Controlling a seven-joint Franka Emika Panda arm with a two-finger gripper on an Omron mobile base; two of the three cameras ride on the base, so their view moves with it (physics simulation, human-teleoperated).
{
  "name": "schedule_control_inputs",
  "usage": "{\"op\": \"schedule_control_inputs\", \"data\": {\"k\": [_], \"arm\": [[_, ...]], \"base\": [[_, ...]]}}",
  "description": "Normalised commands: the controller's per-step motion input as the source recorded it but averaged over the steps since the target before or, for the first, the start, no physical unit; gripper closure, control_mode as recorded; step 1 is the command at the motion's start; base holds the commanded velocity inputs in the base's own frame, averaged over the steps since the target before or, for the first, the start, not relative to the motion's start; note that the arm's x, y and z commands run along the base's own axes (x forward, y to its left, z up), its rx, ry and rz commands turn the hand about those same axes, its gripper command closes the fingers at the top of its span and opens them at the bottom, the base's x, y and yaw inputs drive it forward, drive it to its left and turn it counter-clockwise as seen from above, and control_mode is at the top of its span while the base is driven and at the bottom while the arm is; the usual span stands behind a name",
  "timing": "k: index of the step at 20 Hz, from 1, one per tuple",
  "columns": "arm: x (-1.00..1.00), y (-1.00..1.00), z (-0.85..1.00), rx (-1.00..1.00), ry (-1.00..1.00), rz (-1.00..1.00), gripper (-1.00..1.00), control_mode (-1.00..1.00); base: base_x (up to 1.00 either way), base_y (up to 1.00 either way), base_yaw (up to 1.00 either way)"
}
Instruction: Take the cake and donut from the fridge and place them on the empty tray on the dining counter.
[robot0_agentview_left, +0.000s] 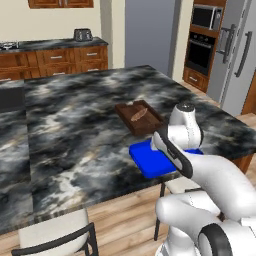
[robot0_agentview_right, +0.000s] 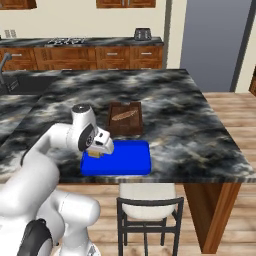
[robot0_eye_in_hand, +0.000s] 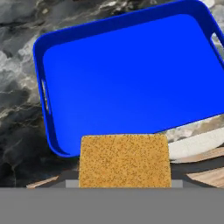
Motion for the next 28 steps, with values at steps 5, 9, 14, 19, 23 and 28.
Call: {"op": "schedule_control_inputs", "data": {"k": [5,9,14,19,23,28], "arm": [[0.43,0.16,-0.33,0.03,0.04,0.04,1.00,-1.00],[0.38,0.03,-0.27,0.00,0.05,0.04,1.00,-1.00],[0.35,0.00,-0.24,0.00,0.05,0.05,1.00,-1.00],[0.26,0.02,-0.29,0.00,0.00,0.05,1.00,-1.00],[0.22,0.06,-0.36,0.00,0.00,0.04,1.00,-1.00],[0.28,0.08,-0.33,0.01,0.00,0.02,1.00,-1.00]], "base": [[0.00,0.00,0.00],[0.00,0.00,0.00],[0.00,0.00,0.00],[0.00,0.00,0.00],[0.00,0.00,0.00],[0.00,0.00,0.00]]}}
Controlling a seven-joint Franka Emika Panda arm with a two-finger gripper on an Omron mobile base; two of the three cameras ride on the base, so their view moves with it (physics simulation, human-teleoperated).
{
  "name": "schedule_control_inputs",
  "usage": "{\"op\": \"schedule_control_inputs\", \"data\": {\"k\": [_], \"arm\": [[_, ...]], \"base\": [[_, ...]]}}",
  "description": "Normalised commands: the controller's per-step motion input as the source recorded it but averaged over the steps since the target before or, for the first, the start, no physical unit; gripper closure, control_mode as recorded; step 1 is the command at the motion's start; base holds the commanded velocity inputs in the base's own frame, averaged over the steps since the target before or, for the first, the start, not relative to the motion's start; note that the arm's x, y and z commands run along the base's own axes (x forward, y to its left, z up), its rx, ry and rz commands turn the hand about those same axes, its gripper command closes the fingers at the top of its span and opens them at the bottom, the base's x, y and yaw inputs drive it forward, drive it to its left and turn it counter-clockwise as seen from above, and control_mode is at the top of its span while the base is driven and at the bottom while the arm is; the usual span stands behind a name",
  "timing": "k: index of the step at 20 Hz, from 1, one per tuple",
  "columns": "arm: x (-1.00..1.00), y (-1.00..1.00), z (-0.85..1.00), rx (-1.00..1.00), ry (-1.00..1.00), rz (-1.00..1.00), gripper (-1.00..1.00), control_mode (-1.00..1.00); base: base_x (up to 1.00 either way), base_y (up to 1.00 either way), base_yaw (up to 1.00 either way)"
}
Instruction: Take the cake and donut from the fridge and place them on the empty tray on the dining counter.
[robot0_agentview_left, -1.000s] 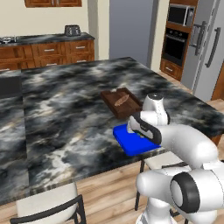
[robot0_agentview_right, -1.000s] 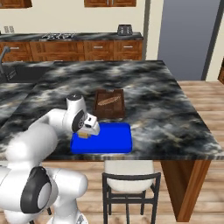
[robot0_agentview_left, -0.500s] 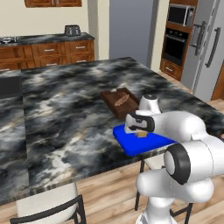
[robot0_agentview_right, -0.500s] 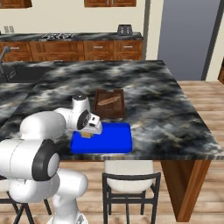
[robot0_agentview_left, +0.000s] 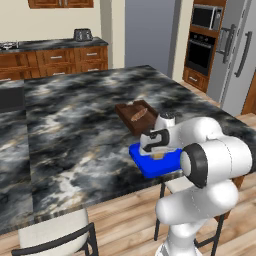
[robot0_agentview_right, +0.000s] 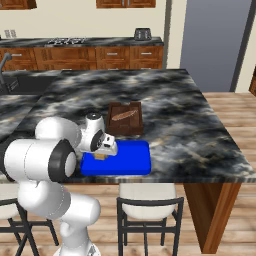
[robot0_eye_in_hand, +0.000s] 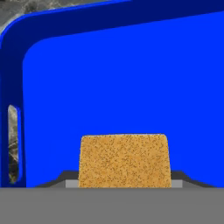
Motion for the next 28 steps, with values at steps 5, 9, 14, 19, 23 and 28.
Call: {"op": "schedule_control_inputs", "data": {"k": [5,9,14,19,23,28], "arm": [[0.36,0.07,-0.32,0.02,0.00,0.01,1.00,-1.00],[0.36,0.02,-0.34,0.02,0.00,0.01,1.00,-1.00],[0.28,0.05,-0.31,0.01,0.02,0.01,-1.00,-1.00],[-0.02,0.00,0.37,0.00,-0.01,-0.01,-1.00,-1.00],[-0.04,0.00,0.50,0.00,0.04,-0.05,-1.00,-1.00],[-0.08,-0.02,0.59,-0.01,0.00,-0.08,-1.00,-1.00]], "base": [[0.00,0.00,0.00],[0.00,0.00,0.00],[0.00,0.00,0.00],[0.00,0.00,0.00],[0.00,0.00,0.00],[0.00,0.00,0.00]]}}
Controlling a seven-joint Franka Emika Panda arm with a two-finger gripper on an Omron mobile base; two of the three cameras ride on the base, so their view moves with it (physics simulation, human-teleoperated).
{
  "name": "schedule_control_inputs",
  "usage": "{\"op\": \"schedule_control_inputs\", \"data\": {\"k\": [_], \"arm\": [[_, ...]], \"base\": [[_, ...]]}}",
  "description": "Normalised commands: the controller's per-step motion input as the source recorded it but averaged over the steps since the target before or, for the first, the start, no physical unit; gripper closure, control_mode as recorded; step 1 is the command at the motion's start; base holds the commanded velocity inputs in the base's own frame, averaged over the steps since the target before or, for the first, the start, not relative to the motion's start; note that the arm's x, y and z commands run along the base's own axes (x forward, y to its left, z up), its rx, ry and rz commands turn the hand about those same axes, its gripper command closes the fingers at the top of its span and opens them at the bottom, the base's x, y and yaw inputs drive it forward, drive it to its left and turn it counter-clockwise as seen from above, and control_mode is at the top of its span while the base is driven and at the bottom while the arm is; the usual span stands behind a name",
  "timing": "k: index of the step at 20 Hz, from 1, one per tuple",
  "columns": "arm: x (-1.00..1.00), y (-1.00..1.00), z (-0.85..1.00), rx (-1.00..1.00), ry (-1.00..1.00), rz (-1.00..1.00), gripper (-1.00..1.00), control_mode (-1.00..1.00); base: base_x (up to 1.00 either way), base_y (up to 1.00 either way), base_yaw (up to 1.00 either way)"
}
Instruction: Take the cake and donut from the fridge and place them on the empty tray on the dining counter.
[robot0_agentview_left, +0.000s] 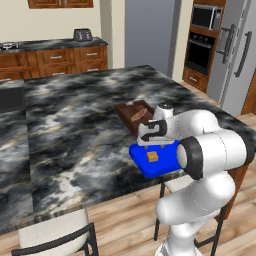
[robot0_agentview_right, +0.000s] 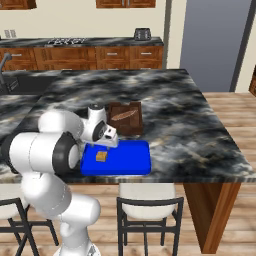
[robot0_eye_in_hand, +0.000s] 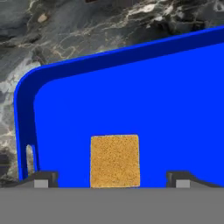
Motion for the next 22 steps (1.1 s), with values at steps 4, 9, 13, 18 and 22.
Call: {"op": "schedule_control_inputs", "data": {"k": [4,9,13,18,22], "arm": [[-0.55,-0.09,1.00,0.01,0.00,-0.11,-1.00,-1.00],[-0.84,-0.09,1.00,0.06,0.05,-0.05,-1.00,-1.00],[-1.00,-0.04,1.00,0.03,-0.01,0.00,-1.00,-1.00],[-1.00,0.00,1.00,0.00,-0.07,0.00,-1.00,-1.00],[-1.00,0.00,0.31,0.00,-0.46,0.00,-1.00,-1.00]], "base": [[0.00,0.00,0.00],[0.00,0.00,0.00],[0.00,0.00,0.00],[0.00,0.00,0.00],[0.00,0.00,0.00]]}}
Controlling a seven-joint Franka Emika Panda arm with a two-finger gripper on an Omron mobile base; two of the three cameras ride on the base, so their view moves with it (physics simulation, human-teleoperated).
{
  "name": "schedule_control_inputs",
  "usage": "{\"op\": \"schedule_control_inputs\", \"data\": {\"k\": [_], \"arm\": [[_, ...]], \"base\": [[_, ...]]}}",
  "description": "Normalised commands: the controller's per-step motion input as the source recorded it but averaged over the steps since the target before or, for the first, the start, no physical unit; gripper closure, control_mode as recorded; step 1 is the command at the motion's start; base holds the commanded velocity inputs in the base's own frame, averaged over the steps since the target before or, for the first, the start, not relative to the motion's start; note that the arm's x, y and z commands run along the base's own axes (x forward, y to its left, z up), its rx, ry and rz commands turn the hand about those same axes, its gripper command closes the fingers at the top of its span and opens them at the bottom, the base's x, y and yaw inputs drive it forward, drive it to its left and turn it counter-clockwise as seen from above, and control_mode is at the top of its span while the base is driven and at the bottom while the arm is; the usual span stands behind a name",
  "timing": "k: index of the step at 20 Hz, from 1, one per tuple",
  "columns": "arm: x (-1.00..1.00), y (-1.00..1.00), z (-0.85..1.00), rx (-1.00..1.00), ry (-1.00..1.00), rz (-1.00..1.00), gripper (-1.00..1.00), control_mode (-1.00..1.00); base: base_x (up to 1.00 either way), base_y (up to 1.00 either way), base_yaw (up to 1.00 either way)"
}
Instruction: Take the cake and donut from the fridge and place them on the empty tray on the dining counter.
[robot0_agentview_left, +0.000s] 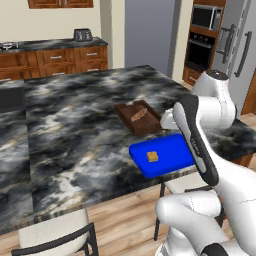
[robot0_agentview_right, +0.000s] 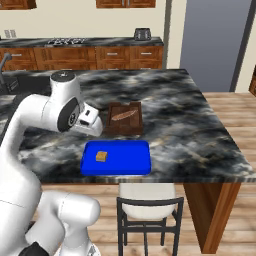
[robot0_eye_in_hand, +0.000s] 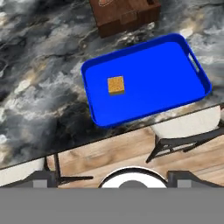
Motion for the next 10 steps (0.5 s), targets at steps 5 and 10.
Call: {"op": "schedule_control_inputs", "data": {"k": [5,10], "arm": [[-0.96,0.00,0.83,-0.10,-0.46,-0.04,-1.00,-1.00],[-0.65,-0.02,0.98,-0.05,0.02,-0.13,-1.00,-1.00]], "base": [[0.00,0.00,0.00],[0.00,0.00,0.00]]}}
